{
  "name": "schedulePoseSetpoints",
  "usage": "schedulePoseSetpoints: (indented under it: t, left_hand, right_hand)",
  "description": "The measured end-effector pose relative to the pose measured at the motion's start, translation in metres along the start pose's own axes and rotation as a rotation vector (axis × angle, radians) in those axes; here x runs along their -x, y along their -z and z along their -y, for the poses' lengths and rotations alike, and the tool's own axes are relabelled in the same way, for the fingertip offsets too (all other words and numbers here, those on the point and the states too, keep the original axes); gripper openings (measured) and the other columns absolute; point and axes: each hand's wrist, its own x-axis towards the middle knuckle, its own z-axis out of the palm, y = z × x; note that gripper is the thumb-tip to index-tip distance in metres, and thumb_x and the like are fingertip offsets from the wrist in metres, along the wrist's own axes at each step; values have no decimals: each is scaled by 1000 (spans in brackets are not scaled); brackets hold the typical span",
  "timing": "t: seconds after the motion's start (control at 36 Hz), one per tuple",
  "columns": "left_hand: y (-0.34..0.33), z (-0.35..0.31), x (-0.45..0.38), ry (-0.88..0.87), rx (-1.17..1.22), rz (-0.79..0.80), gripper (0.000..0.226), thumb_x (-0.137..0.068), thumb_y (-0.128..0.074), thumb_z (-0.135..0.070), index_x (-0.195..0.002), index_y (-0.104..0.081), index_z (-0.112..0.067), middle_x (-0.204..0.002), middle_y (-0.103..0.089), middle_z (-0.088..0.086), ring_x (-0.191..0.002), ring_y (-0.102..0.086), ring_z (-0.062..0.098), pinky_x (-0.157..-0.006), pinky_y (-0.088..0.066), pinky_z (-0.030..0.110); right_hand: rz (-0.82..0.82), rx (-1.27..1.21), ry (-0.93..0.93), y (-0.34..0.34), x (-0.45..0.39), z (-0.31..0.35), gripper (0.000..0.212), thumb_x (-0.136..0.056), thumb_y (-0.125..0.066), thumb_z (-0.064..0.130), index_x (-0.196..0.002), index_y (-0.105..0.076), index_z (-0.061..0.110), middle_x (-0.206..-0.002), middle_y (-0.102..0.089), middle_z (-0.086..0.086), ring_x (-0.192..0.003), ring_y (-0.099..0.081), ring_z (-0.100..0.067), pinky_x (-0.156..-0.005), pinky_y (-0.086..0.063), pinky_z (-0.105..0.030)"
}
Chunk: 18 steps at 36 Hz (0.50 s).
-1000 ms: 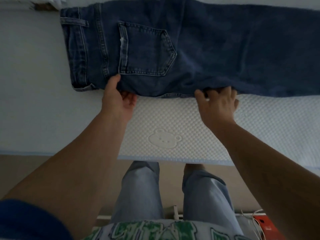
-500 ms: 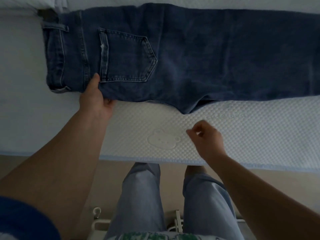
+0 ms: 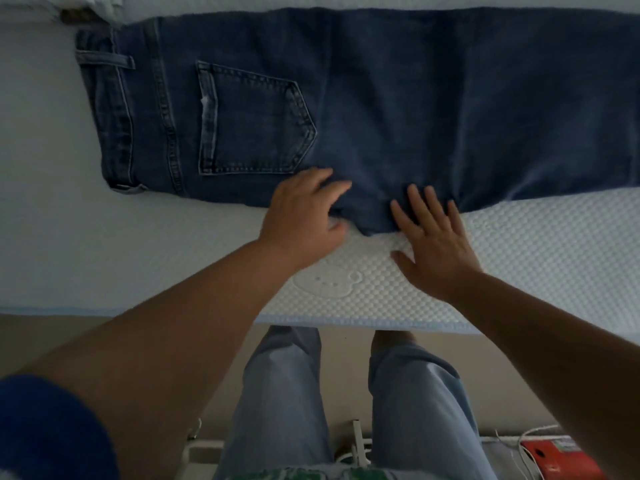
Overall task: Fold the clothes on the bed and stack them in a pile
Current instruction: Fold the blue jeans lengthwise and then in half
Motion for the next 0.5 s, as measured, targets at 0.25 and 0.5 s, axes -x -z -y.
schedulePoseSetpoints:
  t: [0.25, 0.5]
  left_hand:
    - [-29, -3, -1, 23, -300, 25, 63, -77, -69, -25, -135, -48, -14, -144, -38, 17, -136, -30, 32, -111, -14, 54]
    - [-42, -12, -20, -83, -361, 66, 55, -80, -67, -37, -131, -54, -23, -140, -46, 10, -133, -37, 28, -110, -13, 53]
  right_hand:
    - [-225, -150, -200, 10, 19, -29, 63, -84, -62, 17, -141, -37, 8, -148, -34, -14, -141, -18, -30, -115, -8, -45]
    - [-257, 19, -43, 22, -12, -78, 47, -82, -65, 23, -127, -57, 16, -123, -57, -10, -122, -45, -32, -103, -19, -50]
